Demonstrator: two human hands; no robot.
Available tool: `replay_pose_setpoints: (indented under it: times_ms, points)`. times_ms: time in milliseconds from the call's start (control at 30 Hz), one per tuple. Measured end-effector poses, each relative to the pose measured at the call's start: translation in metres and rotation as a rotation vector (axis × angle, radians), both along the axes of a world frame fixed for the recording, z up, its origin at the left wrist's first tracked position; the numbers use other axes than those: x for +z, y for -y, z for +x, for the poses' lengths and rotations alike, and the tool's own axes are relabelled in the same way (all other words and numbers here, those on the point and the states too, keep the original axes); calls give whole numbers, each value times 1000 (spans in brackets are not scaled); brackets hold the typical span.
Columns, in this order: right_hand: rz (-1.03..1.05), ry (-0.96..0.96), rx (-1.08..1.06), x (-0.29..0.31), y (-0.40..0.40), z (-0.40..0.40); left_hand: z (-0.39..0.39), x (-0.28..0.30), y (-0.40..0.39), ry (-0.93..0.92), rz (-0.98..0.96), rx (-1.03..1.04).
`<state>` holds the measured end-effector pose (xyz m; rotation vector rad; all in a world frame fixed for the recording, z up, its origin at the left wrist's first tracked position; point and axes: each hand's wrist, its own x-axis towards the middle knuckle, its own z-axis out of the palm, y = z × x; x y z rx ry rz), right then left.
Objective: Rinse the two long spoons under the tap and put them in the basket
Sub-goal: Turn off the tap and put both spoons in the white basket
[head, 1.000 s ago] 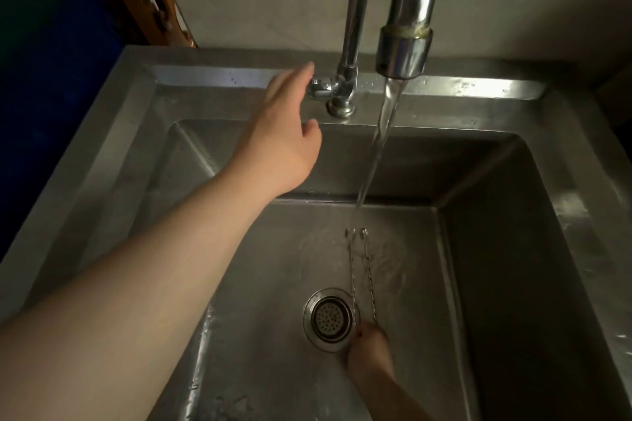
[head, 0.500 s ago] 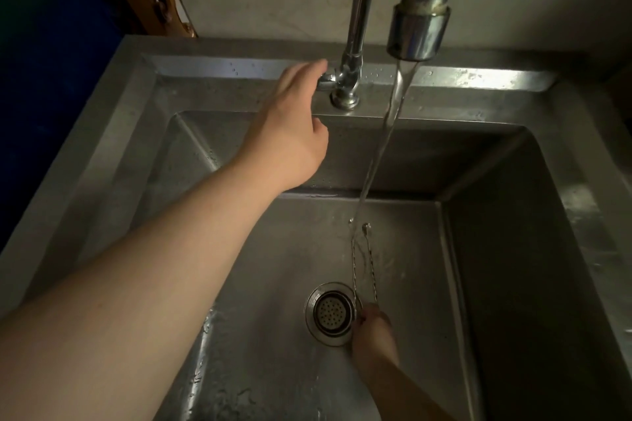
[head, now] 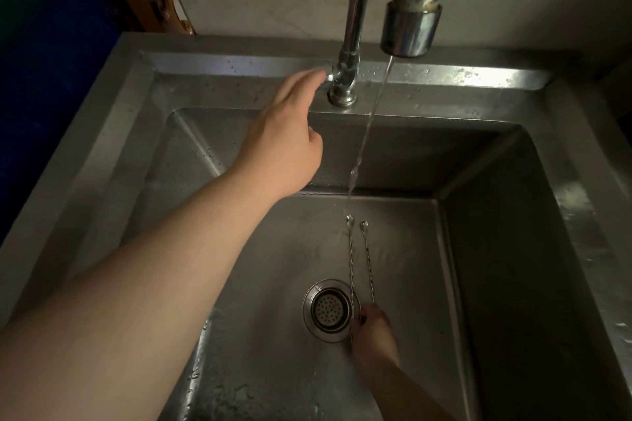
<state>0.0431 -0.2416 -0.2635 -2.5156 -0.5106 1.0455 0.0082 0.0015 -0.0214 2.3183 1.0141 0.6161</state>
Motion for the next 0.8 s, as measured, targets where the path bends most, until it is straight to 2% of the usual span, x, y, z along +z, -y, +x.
replay_pose_setpoints:
  times_ms: [633, 700, 800]
  points:
    - [9, -3, 38, 2, 2, 4, -7, -18, 5, -95, 70, -31]
    - [38, 16, 43, 5, 2, 6, -5, -19, 8, -68, 33, -1]
    - [102, 70, 20, 13, 1, 13, -3, -34, 28, 41, -50, 149]
